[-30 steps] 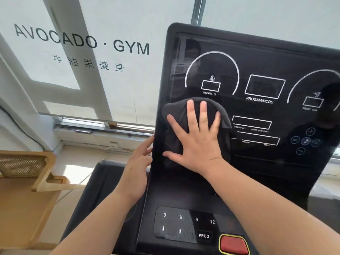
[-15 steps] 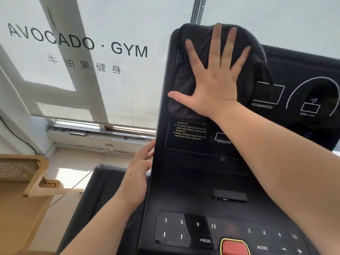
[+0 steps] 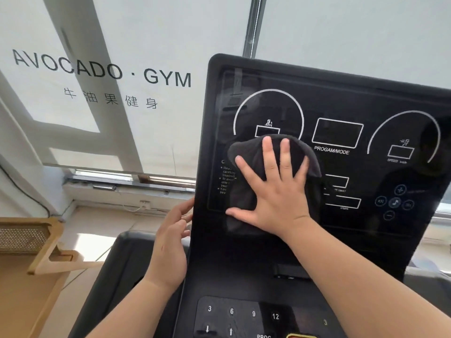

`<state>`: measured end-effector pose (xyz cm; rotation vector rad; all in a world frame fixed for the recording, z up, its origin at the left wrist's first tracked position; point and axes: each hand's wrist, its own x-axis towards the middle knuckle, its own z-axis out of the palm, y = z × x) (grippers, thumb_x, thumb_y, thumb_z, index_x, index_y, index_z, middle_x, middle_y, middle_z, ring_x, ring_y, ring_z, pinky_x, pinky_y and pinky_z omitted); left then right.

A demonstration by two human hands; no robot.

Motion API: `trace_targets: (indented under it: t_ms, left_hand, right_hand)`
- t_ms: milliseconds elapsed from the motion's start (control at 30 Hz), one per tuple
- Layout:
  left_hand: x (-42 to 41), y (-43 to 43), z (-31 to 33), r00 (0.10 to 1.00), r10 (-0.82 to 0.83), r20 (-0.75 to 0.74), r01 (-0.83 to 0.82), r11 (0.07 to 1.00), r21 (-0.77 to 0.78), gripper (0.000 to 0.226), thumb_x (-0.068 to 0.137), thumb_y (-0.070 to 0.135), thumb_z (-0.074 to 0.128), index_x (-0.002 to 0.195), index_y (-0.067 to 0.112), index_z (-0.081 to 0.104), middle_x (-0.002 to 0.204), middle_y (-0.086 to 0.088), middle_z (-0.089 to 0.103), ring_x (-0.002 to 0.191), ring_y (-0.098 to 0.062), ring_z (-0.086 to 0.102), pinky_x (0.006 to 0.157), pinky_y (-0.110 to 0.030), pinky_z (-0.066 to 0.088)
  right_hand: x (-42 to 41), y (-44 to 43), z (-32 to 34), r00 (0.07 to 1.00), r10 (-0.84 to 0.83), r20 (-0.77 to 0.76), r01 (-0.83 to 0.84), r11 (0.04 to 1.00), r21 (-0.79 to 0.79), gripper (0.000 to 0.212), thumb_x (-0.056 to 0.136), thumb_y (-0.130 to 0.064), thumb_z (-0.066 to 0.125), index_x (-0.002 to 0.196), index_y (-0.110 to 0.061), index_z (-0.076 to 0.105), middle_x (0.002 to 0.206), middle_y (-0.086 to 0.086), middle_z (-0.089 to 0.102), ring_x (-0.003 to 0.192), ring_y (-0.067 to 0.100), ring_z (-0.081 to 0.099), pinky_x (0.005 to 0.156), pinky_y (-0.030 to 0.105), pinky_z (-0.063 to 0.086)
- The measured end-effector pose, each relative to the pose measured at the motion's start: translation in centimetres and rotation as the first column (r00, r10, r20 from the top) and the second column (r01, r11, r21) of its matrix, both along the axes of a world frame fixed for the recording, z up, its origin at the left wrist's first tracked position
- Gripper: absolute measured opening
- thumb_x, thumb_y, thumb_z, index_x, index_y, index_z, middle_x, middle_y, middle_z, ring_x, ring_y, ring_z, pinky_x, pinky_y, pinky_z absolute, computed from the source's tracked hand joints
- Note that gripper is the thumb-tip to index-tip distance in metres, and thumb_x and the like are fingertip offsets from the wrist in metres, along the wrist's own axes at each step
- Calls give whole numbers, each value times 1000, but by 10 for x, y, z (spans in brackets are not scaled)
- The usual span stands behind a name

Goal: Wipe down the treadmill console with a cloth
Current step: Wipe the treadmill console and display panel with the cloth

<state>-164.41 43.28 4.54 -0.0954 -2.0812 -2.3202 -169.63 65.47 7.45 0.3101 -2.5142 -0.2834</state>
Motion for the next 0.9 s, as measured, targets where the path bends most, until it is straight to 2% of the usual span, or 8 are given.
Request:
trace_targets:
  t_ms: [133,233,367,467,567,633,767,900]
  left_hand:
    - [0,-2,-4,1000,-17,7,17,1000,-24,55,89,24,27,131,33,62,130,19,65,122,0,58,90,-28,47]
    - [2,-1,-3,1000,-19,-7,19,1000,-5,52,95,19,26,134,28,60,129,20,66,120,2,59,83,-12,47]
    - [3,3,1,1000,5,30,-5,1000,18,51,103,13,22,129,31,62,121,25,68,111,5,61,78,-10,47]
    - [3,5,-2,999,43,26,-42,999,-23,51,96,31,22,127,39,61,124,26,66,116,5,58,91,-30,46]
    - [1,3,-5,998,41,38,-41,999,-10,54,92,34,22,129,40,62,128,20,66,123,-2,57,99,-42,44]
    - [1,2,-4,998,27,48,-27,1000,-1,54,92,34,22,126,41,64,128,18,67,123,-5,58,100,-45,45]
    - [2,1,-1,999,-5,46,6,1000,-20,53,91,34,24,123,46,64,129,19,66,123,-3,57,103,-49,44]
    - [1,0,1,999,-13,41,15,999,-33,50,82,50,30,118,52,64,128,22,65,120,0,58,102,-47,43]
  right_hand:
    - [-27,15,57,985,-170,-24,168,983,-76,121,66,-100,45,164,-37,10,170,23,-8,153,52,-8,111,80,0]
    - [-51,-3,99,977,-206,-47,200,974,-109,121,70,-101,35,165,-34,4,171,20,-8,155,49,-8,114,79,-1]
    - [-67,-44,105,989,-126,-75,115,984,-137,112,79,-95,30,165,-29,5,173,9,-4,158,37,-7,120,71,-3]
    - [-59,-63,79,998,-19,-57,10,990,-143,105,85,-88,37,165,-27,9,174,5,-2,159,33,-7,121,65,-4]
    - [-45,-57,57,999,37,-26,-39,994,-102,104,84,-87,42,165,-29,11,174,5,-2,158,34,-7,120,66,0]
    - [-38,-43,52,1000,-6,-15,5,996,-85,108,80,-91,41,165,-32,10,173,9,-3,157,39,-8,117,71,5]
    - [-35,-5,67,976,-215,-29,207,964,-167,124,68,-102,38,165,-32,4,171,19,-8,154,49,-10,113,79,2]
    - [-44,-2,90,954,-299,-31,286,935,-212,131,62,-107,33,164,-33,-4,170,22,-10,154,51,-9,113,81,2]
